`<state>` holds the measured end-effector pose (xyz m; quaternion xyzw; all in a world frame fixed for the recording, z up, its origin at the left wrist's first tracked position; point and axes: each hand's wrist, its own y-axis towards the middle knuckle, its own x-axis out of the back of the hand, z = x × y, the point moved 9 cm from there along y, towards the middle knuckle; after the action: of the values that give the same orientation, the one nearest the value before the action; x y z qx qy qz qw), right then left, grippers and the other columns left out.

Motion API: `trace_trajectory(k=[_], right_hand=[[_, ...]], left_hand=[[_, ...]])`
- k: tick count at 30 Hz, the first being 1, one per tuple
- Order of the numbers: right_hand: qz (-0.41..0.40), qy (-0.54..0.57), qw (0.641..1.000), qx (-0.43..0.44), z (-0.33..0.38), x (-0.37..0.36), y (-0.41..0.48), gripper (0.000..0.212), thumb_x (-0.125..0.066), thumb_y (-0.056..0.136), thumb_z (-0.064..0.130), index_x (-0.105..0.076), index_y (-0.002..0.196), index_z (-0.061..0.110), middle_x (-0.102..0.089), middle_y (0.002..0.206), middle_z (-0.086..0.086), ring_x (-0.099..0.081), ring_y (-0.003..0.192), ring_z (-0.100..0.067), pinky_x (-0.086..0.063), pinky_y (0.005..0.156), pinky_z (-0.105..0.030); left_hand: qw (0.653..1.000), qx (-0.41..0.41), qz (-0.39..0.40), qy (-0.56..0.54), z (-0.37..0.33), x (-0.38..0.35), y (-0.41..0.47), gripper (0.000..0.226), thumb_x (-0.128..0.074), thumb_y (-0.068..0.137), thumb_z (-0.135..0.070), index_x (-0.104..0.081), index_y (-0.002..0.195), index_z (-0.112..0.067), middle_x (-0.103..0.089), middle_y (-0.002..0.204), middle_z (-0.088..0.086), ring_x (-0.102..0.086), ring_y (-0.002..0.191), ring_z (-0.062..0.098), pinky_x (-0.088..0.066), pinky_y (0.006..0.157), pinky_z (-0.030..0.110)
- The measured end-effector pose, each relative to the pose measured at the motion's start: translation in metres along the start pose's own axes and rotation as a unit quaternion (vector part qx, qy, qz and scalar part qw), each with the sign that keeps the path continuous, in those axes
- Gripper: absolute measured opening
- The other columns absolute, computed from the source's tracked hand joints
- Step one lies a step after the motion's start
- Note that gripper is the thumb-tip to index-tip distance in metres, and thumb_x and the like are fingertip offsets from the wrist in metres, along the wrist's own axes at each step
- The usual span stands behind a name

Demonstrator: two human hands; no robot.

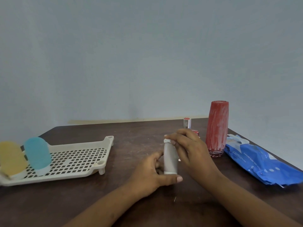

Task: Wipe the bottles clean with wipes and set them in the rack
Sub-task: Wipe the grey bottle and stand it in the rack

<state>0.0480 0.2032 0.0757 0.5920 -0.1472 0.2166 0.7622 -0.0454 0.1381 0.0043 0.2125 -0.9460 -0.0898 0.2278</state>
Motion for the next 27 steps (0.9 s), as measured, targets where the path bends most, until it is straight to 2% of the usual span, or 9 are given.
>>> trace_trajectory(k=[3,6,8,12,15,18,22,27], right_hand=[[-0.009,-0.002,1.000,-0.010,-0.002,0.003,0.002,0.028,-0.052,0.087,0.006,-0.068,0.107,0.017,-0.054,0.099,0.016,-0.048,0.094,0.005,-0.035,0.080,-0.001],[-0.026,0.021,0.999,-0.031,-0.009,0.006,0.001,0.023,-0.054,0.091,0.009,-0.069,0.105,0.019,-0.057,0.099,0.023,-0.049,0.095,0.018,-0.036,0.081,0.000],[-0.034,0.047,0.997,-0.053,-0.016,0.007,0.000,0.021,-0.058,0.092,0.009,-0.070,0.106,0.019,-0.060,0.099,0.024,-0.051,0.096,0.020,-0.039,0.081,-0.003],[-0.020,0.127,0.984,-0.119,-0.028,0.001,-0.002,0.020,-0.059,0.092,0.013,-0.070,0.105,0.023,-0.060,0.096,0.033,-0.056,0.096,0.016,-0.044,0.080,-0.005],[-0.010,0.157,0.977,-0.145,-0.034,-0.003,-0.005,0.024,-0.060,0.091,0.016,-0.065,0.098,0.039,-0.064,0.094,0.032,-0.060,0.097,0.010,-0.048,0.082,-0.013],[-0.006,0.172,0.971,-0.163,-0.039,-0.005,-0.006,0.024,-0.061,0.090,0.015,-0.067,0.098,0.036,-0.067,0.100,0.022,-0.061,0.099,0.003,-0.052,0.085,-0.024],[-0.011,0.194,0.967,-0.165,-0.036,-0.004,-0.008,0.028,-0.062,0.089,0.012,-0.065,0.092,0.040,-0.068,0.096,0.022,-0.061,0.096,0.003,-0.052,0.083,-0.021],[-0.002,0.183,0.970,-0.162,-0.037,-0.006,-0.011,0.021,-0.066,0.085,0.015,-0.067,0.091,0.036,-0.067,0.093,0.014,-0.061,0.091,-0.002,-0.053,0.077,-0.025]], left_hand=[[1.000,0.007,0.002,-0.019,0.001,0.000,-0.001,0.062,-0.086,0.068,-0.021,-0.054,0.122,-0.025,-0.074,0.090,0.001,-0.070,0.076,0.013,-0.056,0.069,0.027],[0.999,0.013,0.014,-0.038,0.005,-0.002,0.001,0.058,-0.086,0.068,-0.020,-0.055,0.116,-0.029,-0.074,0.090,0.003,-0.071,0.080,0.021,-0.058,0.076,0.038],[0.998,0.018,0.026,-0.046,0.006,-0.004,0.001,0.057,-0.086,0.068,-0.020,-0.055,0.115,-0.030,-0.074,0.093,0.001,-0.071,0.082,0.020,-0.059,0.078,0.041],[0.995,0.031,0.050,-0.083,0.005,-0.007,-0.001,0.053,-0.081,0.073,-0.009,-0.054,0.116,-0.026,-0.074,0.089,0.001,-0.071,0.079,0.018,-0.057,0.070,0.029],[0.993,0.042,0.062,-0.096,0.005,-0.008,-0.001,0.054,-0.078,0.076,-0.009,-0.051,0.120,-0.024,-0.073,0.094,0.004,-0.072,0.085,0.021,-0.058,0.073,0.031],[0.989,0.046,0.076,-0.115,0.005,-0.010,-0.001,0.059,-0.076,0.078,-0.007,-0.046,0.127,-0.021,-0.072,0.093,0.003,-0.071,0.087,0.023,-0.058,0.076,0.033],[0.987,0.042,0.090,-0.130,0.004,-0.010,-0.002,0.062,-0.072,0.081,-0.005,-0.040,0.129,-0.026,-0.073,0.090,0.001,-0.071,0.086,0.021,-0.058,0.077,0.032],[0.985,0.047,0.094,-0.134,0.004,-0.010,-0.003,0.058,-0.070,0.083,-0.005,-0.040,0.127,-0.028,-0.070,0.094,0.003,-0.071,0.086,0.021,-0.056,0.075,0.029]])
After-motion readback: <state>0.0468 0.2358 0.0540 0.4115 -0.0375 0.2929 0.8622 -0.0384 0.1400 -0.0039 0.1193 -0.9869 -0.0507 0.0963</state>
